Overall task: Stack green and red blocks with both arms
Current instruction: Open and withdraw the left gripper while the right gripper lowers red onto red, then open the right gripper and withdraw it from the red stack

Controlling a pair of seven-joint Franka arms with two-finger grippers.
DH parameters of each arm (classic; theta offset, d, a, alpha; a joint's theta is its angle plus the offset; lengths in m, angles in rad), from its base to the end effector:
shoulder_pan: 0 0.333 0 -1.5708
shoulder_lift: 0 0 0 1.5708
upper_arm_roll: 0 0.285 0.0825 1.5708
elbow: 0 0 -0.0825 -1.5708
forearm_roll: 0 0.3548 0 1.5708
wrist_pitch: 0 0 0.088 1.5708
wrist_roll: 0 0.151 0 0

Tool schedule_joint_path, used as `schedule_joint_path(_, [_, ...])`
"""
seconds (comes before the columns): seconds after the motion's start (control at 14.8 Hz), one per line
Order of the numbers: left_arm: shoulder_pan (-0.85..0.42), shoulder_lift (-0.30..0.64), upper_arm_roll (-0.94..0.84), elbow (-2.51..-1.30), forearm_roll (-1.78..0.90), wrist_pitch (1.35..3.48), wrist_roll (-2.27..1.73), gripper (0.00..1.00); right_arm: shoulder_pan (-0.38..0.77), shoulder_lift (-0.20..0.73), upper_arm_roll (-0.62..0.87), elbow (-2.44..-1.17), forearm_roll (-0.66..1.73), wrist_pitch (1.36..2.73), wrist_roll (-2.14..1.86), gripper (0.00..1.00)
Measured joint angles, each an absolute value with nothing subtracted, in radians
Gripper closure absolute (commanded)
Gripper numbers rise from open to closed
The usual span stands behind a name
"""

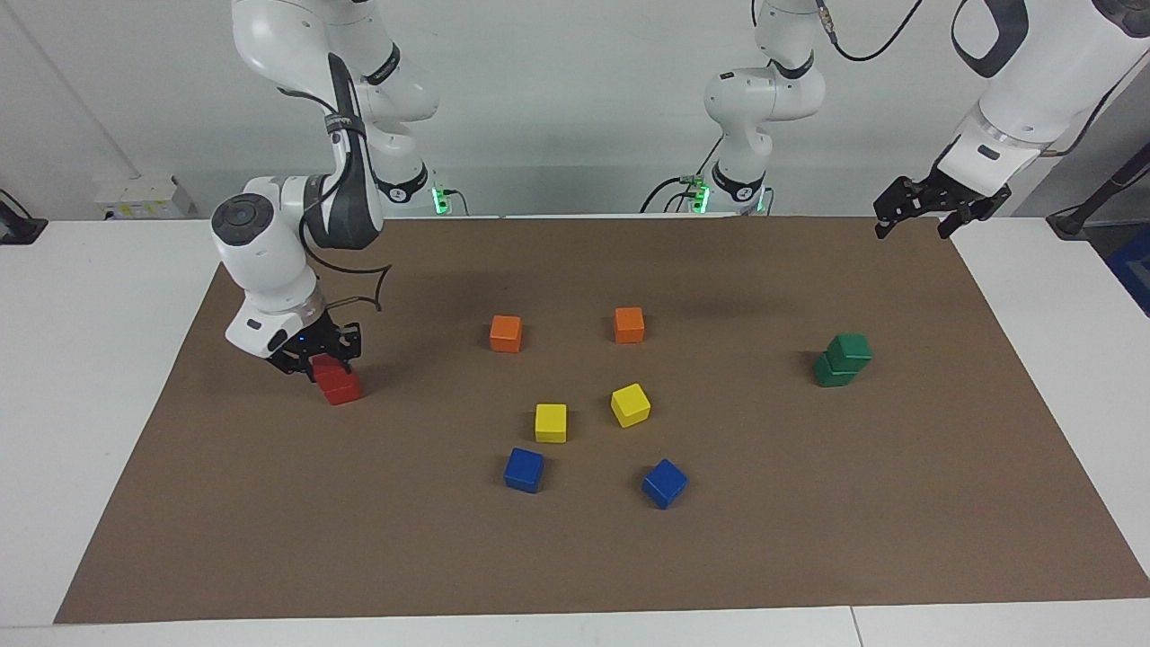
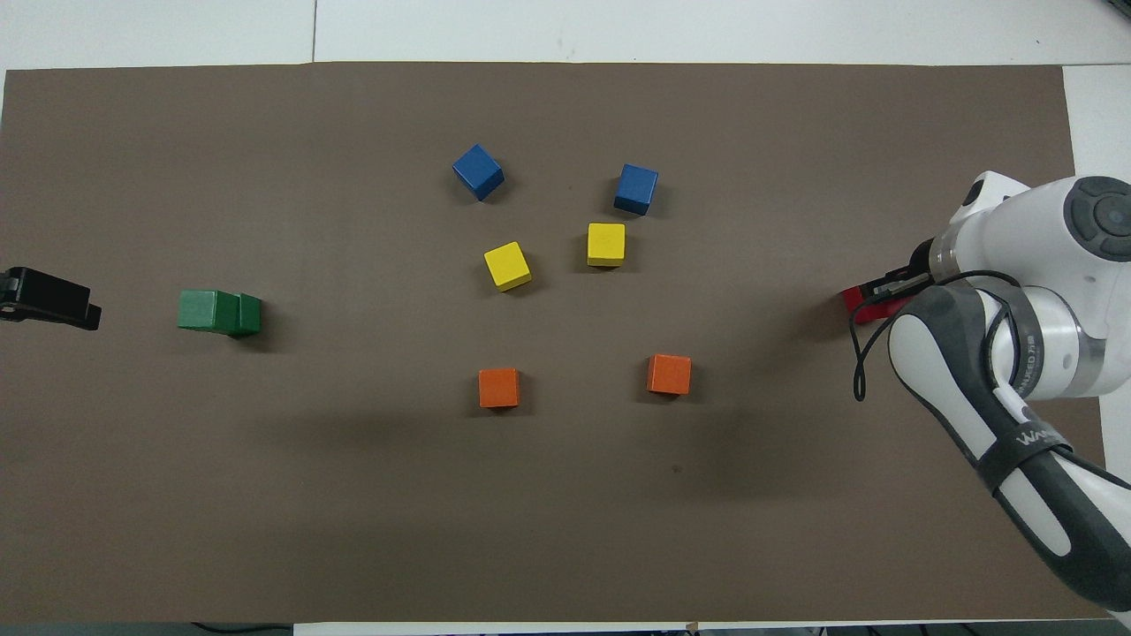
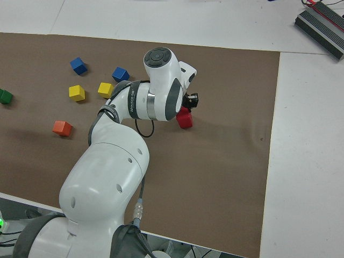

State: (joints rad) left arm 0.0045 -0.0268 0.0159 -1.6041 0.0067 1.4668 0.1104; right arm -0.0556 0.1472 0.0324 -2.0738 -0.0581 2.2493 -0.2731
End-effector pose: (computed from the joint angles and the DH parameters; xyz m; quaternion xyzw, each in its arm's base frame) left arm 0.5008 0.0114 0.5405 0.9975 -0.0448 -0.0553 0.0005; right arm 0.5478 -0.0164 0.3054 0.9895 0.1421 0.0110 0.0224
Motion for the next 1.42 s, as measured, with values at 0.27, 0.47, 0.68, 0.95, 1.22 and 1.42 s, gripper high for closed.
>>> schedule_joint_path(0.27, [0.004,-0.031,0.016,-1.604,0.007,1.467,0.11,0.0,-0.056,0.147,0.032,-2.074,-0.058,2.25,-0.258,0.0])
schedule_joint_path(0.47, [0.004,-0.031,0.016,-1.604,0.007,1.467,0.11,0.0,-0.056,0.147,0.032,-2.074,-0.058,2.251,-0.253,0.0])
schedule_joint_path(0.68, [0.004,-0.031,0.016,-1.604,0.007,1.467,0.11,0.0,-0.056,0.147,0.033,-2.059,-0.058,2.251,-0.239,0.0])
schedule_joint_path(0.95, [0.004,-0.031,0.016,-1.604,0.007,1.467,0.11,0.0,-0.053,0.123,0.049,-1.957,-0.058,2.154,-0.163,0.0])
schedule_joint_path(1.22, [0.004,-0.031,0.016,-1.604,0.007,1.467,0.11,0.0,-0.038,0.026,0.07,-1.782,-0.057,1.942,-0.138,0.0])
schedule_joint_path(1.42, [0.004,-0.031,0.016,-1.604,0.007,1.467,0.11,0.0,-0.04,-0.014,0.069,-1.754,-0.057,1.887,-0.138,0.0])
